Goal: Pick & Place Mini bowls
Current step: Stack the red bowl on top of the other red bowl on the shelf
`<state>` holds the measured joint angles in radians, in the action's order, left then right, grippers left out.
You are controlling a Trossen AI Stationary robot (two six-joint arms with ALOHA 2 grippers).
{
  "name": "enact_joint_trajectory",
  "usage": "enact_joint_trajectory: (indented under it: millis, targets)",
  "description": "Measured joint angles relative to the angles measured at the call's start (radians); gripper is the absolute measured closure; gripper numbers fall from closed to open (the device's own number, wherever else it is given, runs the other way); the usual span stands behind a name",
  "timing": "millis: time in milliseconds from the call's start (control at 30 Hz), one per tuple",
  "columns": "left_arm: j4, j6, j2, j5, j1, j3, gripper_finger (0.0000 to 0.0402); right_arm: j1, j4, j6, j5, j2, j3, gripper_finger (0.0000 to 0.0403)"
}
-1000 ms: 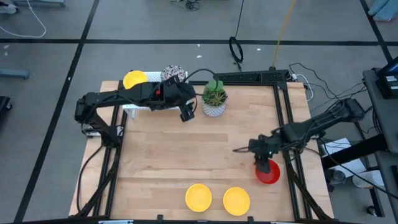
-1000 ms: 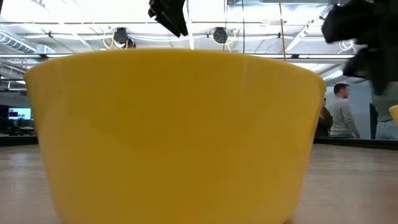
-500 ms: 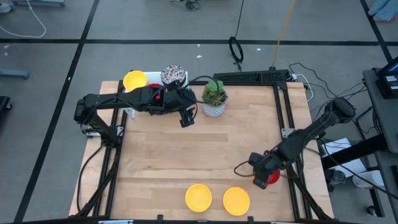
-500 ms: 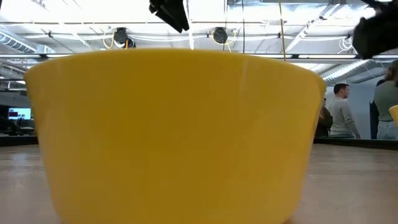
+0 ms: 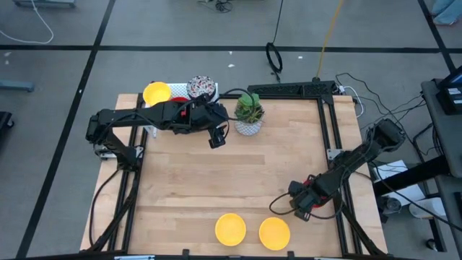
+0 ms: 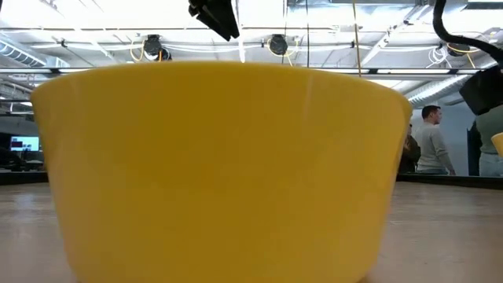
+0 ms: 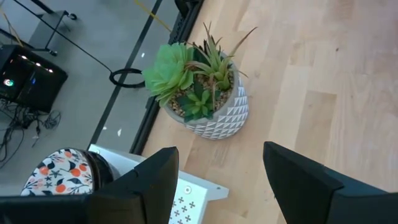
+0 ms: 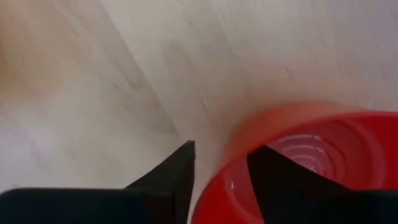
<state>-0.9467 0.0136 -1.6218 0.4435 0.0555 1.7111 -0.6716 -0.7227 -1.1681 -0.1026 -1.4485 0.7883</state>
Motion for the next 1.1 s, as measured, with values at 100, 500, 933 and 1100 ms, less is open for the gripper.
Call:
enact_joint_trajectory:
  millis: [100, 500, 933, 1100]
  targets:
    - [0.0, 0.0, 0.0, 0.0, 0.0, 0.0, 0.0163, 0.003, -0.004, 0.029, 0.0, -0.001, 0.0, 0.0309]
    - [0.0, 0.012, 0.0, -0.001, 0.0, 0.0, 0.0163, 0.04, -0.006, 0.157, 0.032, 0.008, 0.002, 0.0399]
    - [-0.066, 0.131, 0.0, -0.062, -0.001, 0.0, 0.0163, 0.35, 0.235, 0.676, 0.128, 0.026, 0.07, 0.0403]
    - [-0.193, 0.191, 0.0, -0.061, -0.004, 0.0, 0.0163, 0.461, 0.368, 0.879, 0.128, 0.003, 0.098, 0.0403]
